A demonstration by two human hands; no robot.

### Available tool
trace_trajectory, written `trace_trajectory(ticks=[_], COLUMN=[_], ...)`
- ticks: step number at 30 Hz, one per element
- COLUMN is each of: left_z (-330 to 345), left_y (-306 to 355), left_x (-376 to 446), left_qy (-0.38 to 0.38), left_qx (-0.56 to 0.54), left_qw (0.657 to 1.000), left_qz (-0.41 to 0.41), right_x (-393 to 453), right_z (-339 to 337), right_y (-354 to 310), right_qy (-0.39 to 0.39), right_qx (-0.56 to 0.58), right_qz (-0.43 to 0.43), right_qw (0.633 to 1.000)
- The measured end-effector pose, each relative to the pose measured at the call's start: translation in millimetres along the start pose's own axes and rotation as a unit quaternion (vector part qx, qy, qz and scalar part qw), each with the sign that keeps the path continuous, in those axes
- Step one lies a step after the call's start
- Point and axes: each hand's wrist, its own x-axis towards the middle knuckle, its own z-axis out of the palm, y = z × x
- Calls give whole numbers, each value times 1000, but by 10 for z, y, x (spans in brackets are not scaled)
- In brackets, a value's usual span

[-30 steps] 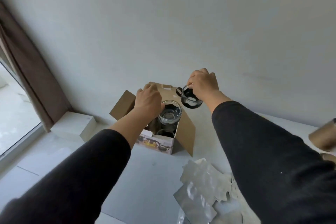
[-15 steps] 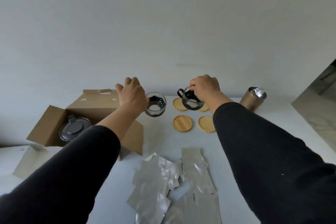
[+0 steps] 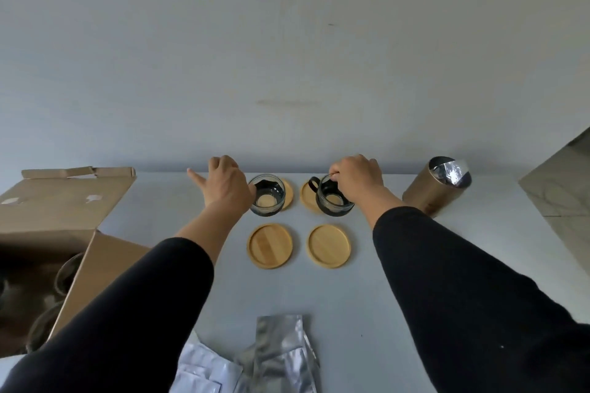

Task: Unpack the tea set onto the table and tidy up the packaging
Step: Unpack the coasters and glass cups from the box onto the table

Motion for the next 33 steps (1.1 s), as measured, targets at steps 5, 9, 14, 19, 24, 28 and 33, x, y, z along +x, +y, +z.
trace_trajectory(ticks=[5, 9, 14, 19, 24, 28, 33], left_z=[214, 282, 351, 422, 424, 418, 426], left_y=[159, 212, 215, 262, 294, 304, 279], left_x=[266, 384, 490, 542, 591, 598, 586], left_qy=[-5, 0, 0, -8, -3, 5, 5], left_qx=[-3, -3, 9, 9, 2, 5, 30], left_qw=[1000, 1000, 999, 1000, 1000, 1000, 1000], left_qz=[-10, -22, -32, -28, -23, -14, -2], right_x=[303, 481, 630, 689, 725, 748, 769], right_z=[242, 357, 473, 556, 605, 639, 661], right_y=[83, 99, 87, 92, 116, 113, 104], right_qy=[-24, -22, -22, -20, -20, -16, -19], right_qx=[55, 44, 26, 9, -2, -2, 8], right_qz=[-5, -23, -38, -47, -45, -41, -40], right_qw=[998, 999, 999, 999, 999, 999, 999])
